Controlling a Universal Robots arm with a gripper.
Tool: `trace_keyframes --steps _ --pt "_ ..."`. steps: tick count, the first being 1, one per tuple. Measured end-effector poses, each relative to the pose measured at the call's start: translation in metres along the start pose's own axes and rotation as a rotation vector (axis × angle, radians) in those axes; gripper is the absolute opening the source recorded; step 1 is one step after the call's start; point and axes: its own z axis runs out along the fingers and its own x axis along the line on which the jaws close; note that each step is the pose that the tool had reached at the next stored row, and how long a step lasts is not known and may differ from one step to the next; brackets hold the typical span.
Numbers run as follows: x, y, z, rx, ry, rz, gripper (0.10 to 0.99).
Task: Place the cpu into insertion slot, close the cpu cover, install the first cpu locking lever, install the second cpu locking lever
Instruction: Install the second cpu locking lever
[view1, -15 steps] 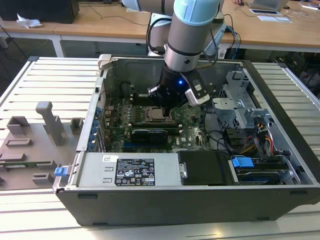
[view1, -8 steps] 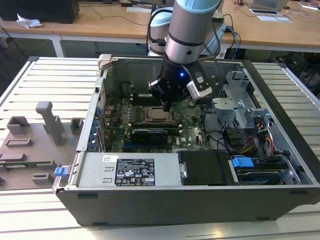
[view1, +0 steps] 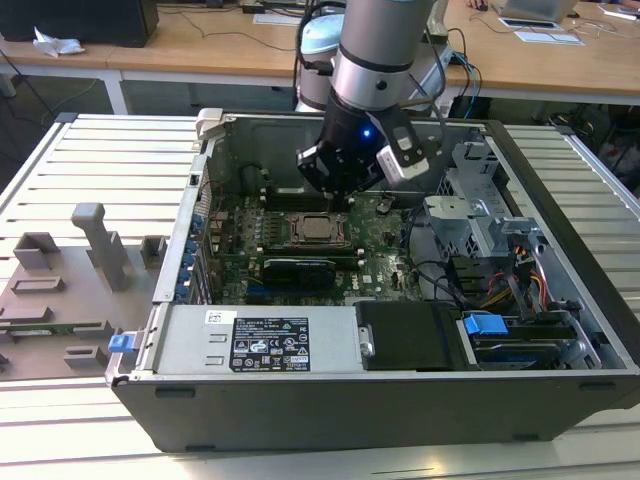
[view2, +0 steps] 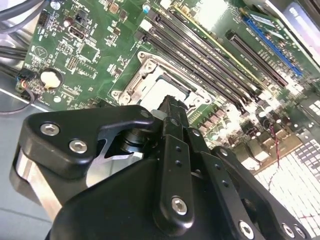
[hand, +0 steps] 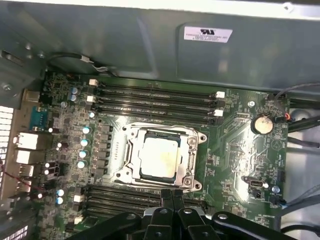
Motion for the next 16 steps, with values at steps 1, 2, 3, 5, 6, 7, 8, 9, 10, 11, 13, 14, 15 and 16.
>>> trace_keyframes --steps 1,2,3,5,6,7,8,9,10,11,13,14,15,16 --pt "0.0001 0.0002 -0.0015 0.000 0.0000 0.000 0.106" --pt "0.0002 0.0003 -0.0031 0.000 0.0000 0.000 0.106" --pt "0.0003 0.0004 -0.0041 0.000 0.0000 0.000 0.106" --pt "0.0004 0.0006 -0.0061 0.000 0.0000 0.000 0.106" --pt "0.0006 0.0007 -0.0079 0.000 0.0000 0.000 0.106" --pt "0.0007 0.0009 -0.0099 0.000 0.0000 0.000 0.106" --pt "0.0011 0.0014 -0.0147 0.000 0.0000 0.000 0.106" --pt "0.0014 0.0018 -0.0191 0.000 0.0000 0.000 0.106" --pt "0.0016 0.0020 -0.0216 0.000 0.0000 0.000 0.106" --pt "0.0019 0.0024 -0.0263 0.000 0.0000 0.000 0.106" --pt "0.0026 0.0032 -0.0349 0.000 0.0000 0.000 0.106" --pt "0.0027 0.0033 -0.0360 0.000 -0.0001 0.000 0.106" --pt "0.0027 0.0033 -0.0362 0.000 0.0000 0.000 0.106" --pt "0.0027 0.0033 -0.0362 0.000 0.0000 0.000 0.106"
